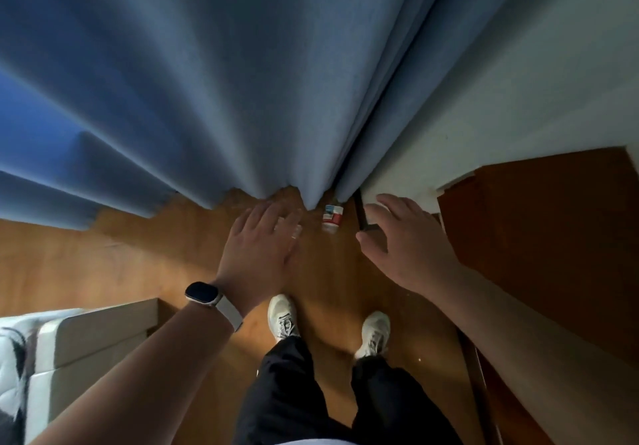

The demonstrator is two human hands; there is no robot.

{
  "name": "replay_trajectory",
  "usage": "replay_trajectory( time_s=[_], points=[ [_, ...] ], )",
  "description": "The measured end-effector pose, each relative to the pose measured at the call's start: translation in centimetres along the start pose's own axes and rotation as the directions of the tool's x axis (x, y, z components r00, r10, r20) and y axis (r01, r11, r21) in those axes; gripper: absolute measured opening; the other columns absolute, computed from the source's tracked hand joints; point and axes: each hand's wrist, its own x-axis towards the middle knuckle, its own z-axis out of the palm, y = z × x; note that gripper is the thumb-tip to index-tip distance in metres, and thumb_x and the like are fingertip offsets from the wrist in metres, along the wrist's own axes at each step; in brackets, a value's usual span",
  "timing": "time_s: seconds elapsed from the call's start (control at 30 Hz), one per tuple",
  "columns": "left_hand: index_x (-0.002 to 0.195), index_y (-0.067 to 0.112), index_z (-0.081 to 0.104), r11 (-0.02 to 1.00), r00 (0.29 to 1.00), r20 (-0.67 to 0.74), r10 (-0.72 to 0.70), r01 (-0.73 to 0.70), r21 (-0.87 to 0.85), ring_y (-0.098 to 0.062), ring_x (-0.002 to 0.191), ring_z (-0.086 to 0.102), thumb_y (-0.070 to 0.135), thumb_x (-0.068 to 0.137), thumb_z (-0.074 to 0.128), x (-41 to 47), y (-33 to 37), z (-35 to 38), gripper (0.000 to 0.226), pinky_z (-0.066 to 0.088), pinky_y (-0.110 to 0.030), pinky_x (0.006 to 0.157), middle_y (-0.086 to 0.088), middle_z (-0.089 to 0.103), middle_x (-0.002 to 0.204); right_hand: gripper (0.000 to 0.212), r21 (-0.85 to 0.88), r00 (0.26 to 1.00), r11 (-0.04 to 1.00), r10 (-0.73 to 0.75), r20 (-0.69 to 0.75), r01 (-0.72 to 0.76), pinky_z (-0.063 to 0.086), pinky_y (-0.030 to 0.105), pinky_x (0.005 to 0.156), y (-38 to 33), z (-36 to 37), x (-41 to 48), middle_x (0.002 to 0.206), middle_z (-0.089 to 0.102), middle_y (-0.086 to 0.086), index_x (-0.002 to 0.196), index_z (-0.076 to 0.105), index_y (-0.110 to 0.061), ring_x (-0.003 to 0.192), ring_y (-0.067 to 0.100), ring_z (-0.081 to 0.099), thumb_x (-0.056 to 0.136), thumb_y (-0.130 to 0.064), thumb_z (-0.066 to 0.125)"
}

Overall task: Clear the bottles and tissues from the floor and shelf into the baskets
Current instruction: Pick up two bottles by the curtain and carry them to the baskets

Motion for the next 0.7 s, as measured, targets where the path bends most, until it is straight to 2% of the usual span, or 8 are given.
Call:
replay_trajectory(
  time_s=[0.2,0.33,0.47,0.57,0.7],
  points=[
    [0.132,0.016,0.058,0.998,0.998,0.011,-0.059,0.059,-0.012,-0.036,0.122,0.054,0.027,0.08,0.073,4.1,-4.3,10.2,0.055,0.046,-0.05,0.096,-0.011,0.058,0.133,0.052,0.111,1.0,0.994,0.013,0.024,-0.016,0.027,0.025,0.092,4.0,10.0,5.5,0.137,0.047,0.0,0.134,0.05,-0.02,0.121,0.013,0.034,0.092,-0.05,0.045],
    [0.136,0.015,0.054,0.993,0.992,0.046,-0.115,0.114,0.005,-0.036,0.127,0.05,0.032,0.086,0.066,6.8,-7.0,20.8,0.055,0.043,-0.051,0.099,-0.013,0.054,0.138,0.053,0.148,0.998,0.988,0.046,0.044,-0.052,0.03,0.024,0.085,7.8,20.9,10.3,0.136,0.049,0.002,0.136,0.047,-0.02,0.119,0.016,0.043,0.092,-0.047,0.051],
    [0.14,0.015,0.051,0.985,0.983,0.071,-0.17,0.17,0.003,-0.038,0.132,0.046,0.036,0.089,0.063,8.9,-10.4,33.0,0.057,0.039,-0.052,0.104,-0.015,0.051,0.143,0.052,0.222,0.991,0.969,0.092,0.1,-0.113,0.036,0.029,0.084,11.5,34.3,15.4,0.135,0.046,0.004,0.136,0.042,-0.023,0.115,0.019,0.046,0.091,-0.046,0.052],
    [0.14,0.013,0.052,0.987,0.981,0.109,-0.162,0.161,0.021,-0.039,0.132,0.046,0.036,0.089,0.064,9.7,-13.1,42.0,0.057,0.038,-0.053,0.104,-0.017,0.051,0.143,0.055,0.197,0.987,0.973,0.097,0.127,-0.121,0.045,0.035,0.082,14.2,44.1,18.1,0.133,0.047,0.007,0.137,0.04,-0.02,0.112,0.023,0.049,0.09,-0.046,0.051],
    [0.145,0.015,0.046,0.986,0.968,0.194,-0.16,0.147,0.082,-0.038,0.136,0.041,0.04,0.09,0.061,11.1,-17.8,52.1,0.063,0.033,-0.053,0.109,-0.016,0.046,0.147,0.061,0.196,0.971,0.957,0.185,0.151,-0.213,0.051,0.042,0.084,17.3,55.3,21.3,0.136,0.044,0.009,0.141,0.033,-0.022,0.116,0.023,0.049,0.09,-0.05,0.05]
  ],
)
